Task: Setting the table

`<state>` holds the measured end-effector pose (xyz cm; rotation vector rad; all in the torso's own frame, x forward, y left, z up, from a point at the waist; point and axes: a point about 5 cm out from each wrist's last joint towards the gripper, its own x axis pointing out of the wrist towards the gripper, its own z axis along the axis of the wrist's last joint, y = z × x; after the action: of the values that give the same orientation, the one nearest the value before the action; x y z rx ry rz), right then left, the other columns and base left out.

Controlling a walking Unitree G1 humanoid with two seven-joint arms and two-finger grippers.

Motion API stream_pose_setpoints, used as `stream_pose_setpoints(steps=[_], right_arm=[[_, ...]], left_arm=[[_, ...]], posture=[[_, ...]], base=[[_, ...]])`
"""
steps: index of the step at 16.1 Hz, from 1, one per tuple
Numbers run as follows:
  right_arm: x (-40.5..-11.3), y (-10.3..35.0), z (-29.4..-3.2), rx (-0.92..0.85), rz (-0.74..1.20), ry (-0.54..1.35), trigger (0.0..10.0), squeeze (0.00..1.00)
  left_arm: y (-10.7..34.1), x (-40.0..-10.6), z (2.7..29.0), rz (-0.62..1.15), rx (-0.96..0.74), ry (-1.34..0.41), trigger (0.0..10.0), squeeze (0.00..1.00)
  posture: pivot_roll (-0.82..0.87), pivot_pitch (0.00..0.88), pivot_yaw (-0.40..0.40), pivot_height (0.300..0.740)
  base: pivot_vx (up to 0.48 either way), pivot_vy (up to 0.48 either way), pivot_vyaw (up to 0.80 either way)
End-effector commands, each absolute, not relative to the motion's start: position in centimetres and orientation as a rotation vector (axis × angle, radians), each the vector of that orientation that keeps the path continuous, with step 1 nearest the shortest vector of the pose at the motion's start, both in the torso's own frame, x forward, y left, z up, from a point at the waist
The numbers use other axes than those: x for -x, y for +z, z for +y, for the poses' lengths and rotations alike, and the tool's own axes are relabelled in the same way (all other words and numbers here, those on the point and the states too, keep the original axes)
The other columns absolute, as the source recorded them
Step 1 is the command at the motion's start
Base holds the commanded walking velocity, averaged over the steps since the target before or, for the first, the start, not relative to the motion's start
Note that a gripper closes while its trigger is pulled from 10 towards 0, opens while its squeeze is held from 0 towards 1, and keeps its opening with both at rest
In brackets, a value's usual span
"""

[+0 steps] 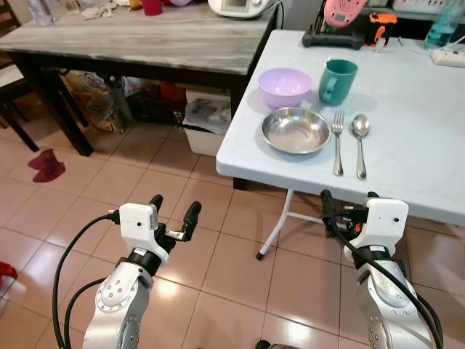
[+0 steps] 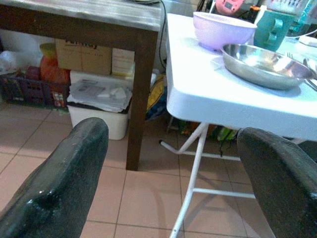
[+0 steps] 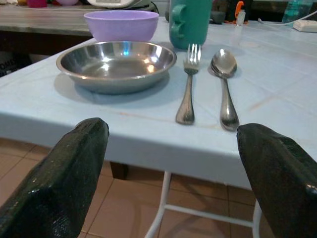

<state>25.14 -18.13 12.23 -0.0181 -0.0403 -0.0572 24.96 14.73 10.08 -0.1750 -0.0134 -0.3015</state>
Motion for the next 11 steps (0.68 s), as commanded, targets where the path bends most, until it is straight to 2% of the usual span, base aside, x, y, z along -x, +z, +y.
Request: stream_pose_setpoints(steps=[1,6,11], right_arm=[[-25.17,12.78,-17.95,0.022,-0.060,-0.051,10.0,0.00],[-25.25,12.83,-17.87,0.022,-0.063,-0.048,10.0,0.00],[-25.25,13.30,-17.56,0.034,-0.086,-0.045,10.0,0.00]], left_arm=[[10.28,-24.85,14.76,-0.018,0.175,-0.308,10.0,0.00],[10.22,-24.84,14.68,-0.015,0.178,-0.319,10.0,0.00],[10.50,-24.83,14.83,-0.022,0.173,-0.329,10.0,0.00]], posture=[[-0.14,0.122,0.046,0.740],[-0.13,0.122,0.046,0.740],[-0.13,0.126,0.050,0.740]], base=[[0.307,0.000,0.00],[0.307,0.000,-0.45],[0.307,0.000,0.00]])
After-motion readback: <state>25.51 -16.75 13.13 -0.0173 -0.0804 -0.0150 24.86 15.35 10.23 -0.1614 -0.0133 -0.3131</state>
